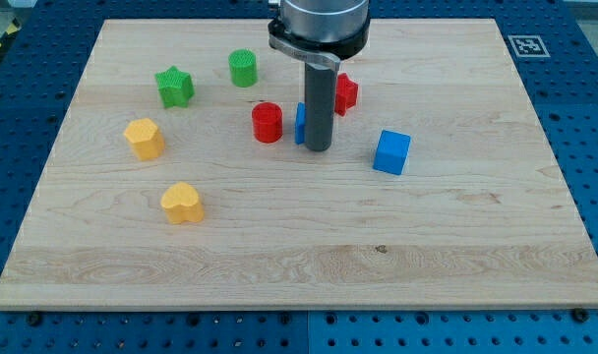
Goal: Push the red circle to the green star
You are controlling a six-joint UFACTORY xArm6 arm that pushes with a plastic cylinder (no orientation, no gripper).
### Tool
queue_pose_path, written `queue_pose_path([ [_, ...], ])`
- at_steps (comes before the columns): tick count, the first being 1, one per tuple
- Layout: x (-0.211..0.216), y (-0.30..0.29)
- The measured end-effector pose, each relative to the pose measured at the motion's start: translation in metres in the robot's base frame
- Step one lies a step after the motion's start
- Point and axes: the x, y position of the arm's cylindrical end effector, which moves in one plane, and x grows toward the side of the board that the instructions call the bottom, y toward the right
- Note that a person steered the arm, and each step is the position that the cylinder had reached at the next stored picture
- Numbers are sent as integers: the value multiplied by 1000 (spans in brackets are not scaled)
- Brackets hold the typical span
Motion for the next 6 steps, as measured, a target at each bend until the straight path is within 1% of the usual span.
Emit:
queue_pose_path([
  [2,-3,-54],
  [4,-32,-92],
  [6,-83,-130],
])
